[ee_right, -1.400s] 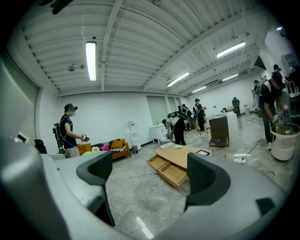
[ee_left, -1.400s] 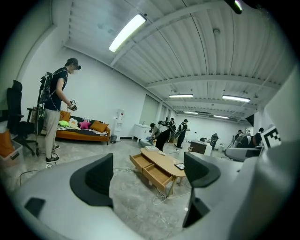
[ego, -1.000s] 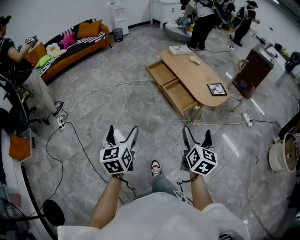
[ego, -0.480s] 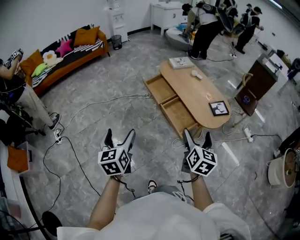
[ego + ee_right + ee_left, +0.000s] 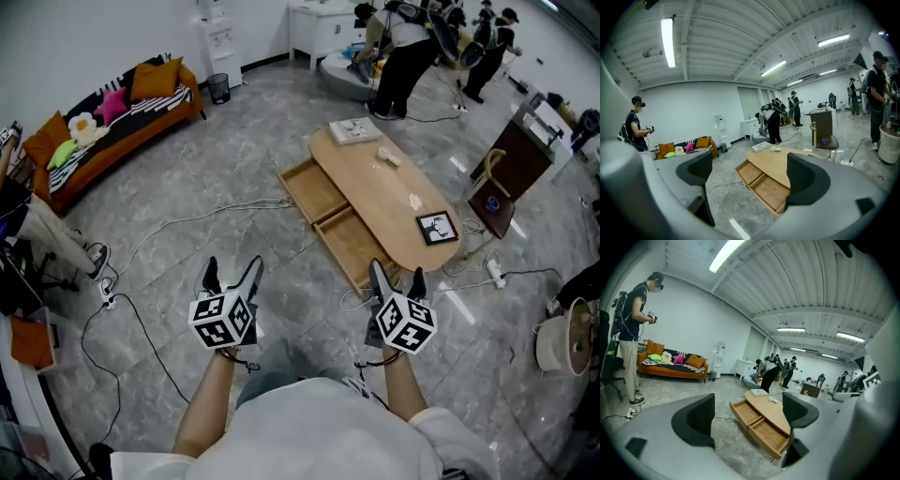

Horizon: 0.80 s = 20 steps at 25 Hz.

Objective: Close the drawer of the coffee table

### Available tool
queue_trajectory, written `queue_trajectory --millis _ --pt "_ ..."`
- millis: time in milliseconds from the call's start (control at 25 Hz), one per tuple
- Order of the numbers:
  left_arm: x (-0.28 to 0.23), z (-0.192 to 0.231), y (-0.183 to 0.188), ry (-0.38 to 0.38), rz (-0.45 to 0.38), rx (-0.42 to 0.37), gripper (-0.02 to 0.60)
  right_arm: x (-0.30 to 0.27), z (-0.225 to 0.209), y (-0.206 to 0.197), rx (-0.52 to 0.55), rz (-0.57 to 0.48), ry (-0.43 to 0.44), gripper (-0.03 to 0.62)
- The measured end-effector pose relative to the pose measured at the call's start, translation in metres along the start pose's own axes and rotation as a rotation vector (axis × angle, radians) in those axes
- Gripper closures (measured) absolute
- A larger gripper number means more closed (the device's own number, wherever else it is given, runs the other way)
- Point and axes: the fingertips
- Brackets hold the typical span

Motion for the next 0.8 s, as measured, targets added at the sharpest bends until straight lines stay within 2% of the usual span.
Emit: queue_trajectory --millis 240,400,800 --pt "-0.078 0.016 0.016 -0.061 0.003 -0.003 0.135 -0.053 -0.001 -0.004 -0.025 0.009 -0.078 0.098" --pt "-0.15 0.04 0.047 -0.122 -0.006 -0.014 0.137 -0.099 0.015 0.01 -0.012 -0.031 -0.163 0.094" --pt "-0.341 0.072 0.136 -0.356 0.054 -0.149 0.137 -0.225 0.056 0.056 -0.089 -0.084 -0.376 0.091"
Point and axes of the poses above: the fingertips, and each gripper's own axes: x backward along the fingers, z to its left, y out of its top, and after that the axes turned 1 degree about -x, right-handed
